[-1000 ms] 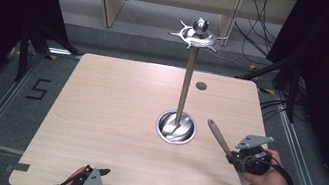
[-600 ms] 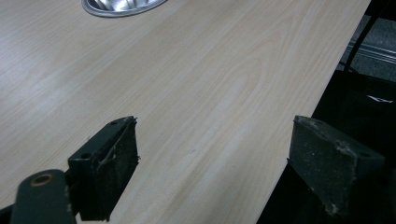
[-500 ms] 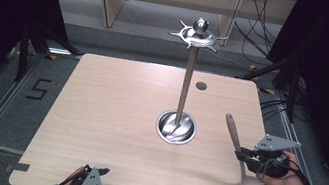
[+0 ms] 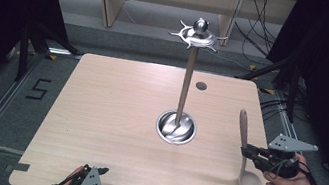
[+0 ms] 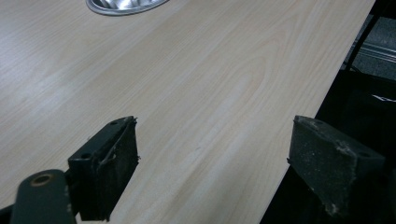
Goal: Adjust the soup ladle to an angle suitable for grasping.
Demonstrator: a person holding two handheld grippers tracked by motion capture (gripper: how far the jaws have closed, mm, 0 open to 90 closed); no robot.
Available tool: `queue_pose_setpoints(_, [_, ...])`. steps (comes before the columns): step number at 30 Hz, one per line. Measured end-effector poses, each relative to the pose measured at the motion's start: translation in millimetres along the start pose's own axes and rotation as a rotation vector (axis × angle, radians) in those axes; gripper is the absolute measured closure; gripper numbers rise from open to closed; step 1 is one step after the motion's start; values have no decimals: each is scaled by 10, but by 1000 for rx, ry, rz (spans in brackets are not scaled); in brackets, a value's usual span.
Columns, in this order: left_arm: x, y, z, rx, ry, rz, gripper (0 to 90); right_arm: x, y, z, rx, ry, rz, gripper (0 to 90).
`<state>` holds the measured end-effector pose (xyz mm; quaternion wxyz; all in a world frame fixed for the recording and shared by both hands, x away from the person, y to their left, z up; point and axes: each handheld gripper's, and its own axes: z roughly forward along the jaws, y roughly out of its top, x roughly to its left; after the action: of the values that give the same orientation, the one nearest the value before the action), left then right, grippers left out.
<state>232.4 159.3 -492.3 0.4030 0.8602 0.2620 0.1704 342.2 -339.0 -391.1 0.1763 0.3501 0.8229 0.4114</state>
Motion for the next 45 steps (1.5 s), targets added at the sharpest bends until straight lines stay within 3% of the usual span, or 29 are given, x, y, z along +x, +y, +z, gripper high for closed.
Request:
queue_pose_setpoints(4, [-3, -5, 15, -8, 17, 2, 150, 1, 12, -21, -15, 1, 4, 777])
queue_pose_setpoints(6, [4, -1, -3, 4, -2, 1, 150, 5, 27, -32, -34, -3, 0, 777])
queue_pose_setpoints(7, [1, -5, 6, -10, 12, -2, 150, 0, 36, -44, -34, 1, -8, 777])
queue_pose_setpoints(8, [-13, -5, 19, -36, 12, -29, 150, -12, 46, -62, -55, 6, -11, 777])
queue_pose_setpoints(11, [18, -8, -4, 1, 17, 4, 150, -15, 45, -64, -81, 2, -7, 777])
queue_pose_setpoints(16, [11, -4, -6, 6, 3, 1, 150, -20, 58, -59, -130, 3, 2, 776])
queue_pose_setpoints(18, [12, -5, -4, 5, 3, -2, 150, -1, 67, -68, -120, 9, 23, 776])
queue_pose_setpoints(21, [12, -5, -6, 5, 5, -1, 150, 21, 120, -85, -127, 6, 13, 776])
queue_pose_setpoints(22, [10, -5, -6, 5, 4, -1, 150, 14, 137, -78, -145, 6, -13, 776])
queue_pose_setpoints(24, [12, -3, -3, 7, 3, 1, 150, 42, 148, -89, -134, 12, 12, 776])
queue_pose_setpoints(25, [15, -1, -1, 9, 3, 8, 150, 33, 167, -87, -145, 16, -11, 776])
queue_pose_setpoints(32, [-16, 1, 20, -23, 14, -19, 150, 131, 350, -66, -188, 18, -13, 776])
queue_pose_setpoints(33, [-10, 4, 13, -4, 3, -9, 150, 140, 376, -58, -195, 16, -16, 776])
queue_pose_setpoints(37, [-19, -2, 25, -20, -2, -31, 150, 166, 457, -24, -202, 15, -33, 776])
queue_pose_setpoints(38, [-4, -1, 12, -7, -8, -18, 150, 173, 484, -12, -202, 20, -39, 776])
queue_pose_setpoints(39, [-18, -11, 39, -30, 5, -37, 150, 177, 512, -12, -185, 32, -42, 776])
queue_pose_setpoints(41, [3, -9, 28, -4, 8, -18, 150, 206, 562, 35, -211, 29, -31, 776])
queue_pose_setpoints(42, [11, -14, 16, 8, -7, -16, 150, 211, 619, 42, -194, 39, -42, 776])
queue_pose_setpoints(45, [20, -20, 11, 9, 2, -16, 150, 232, 670, 58, -206, 44, -34, 776])
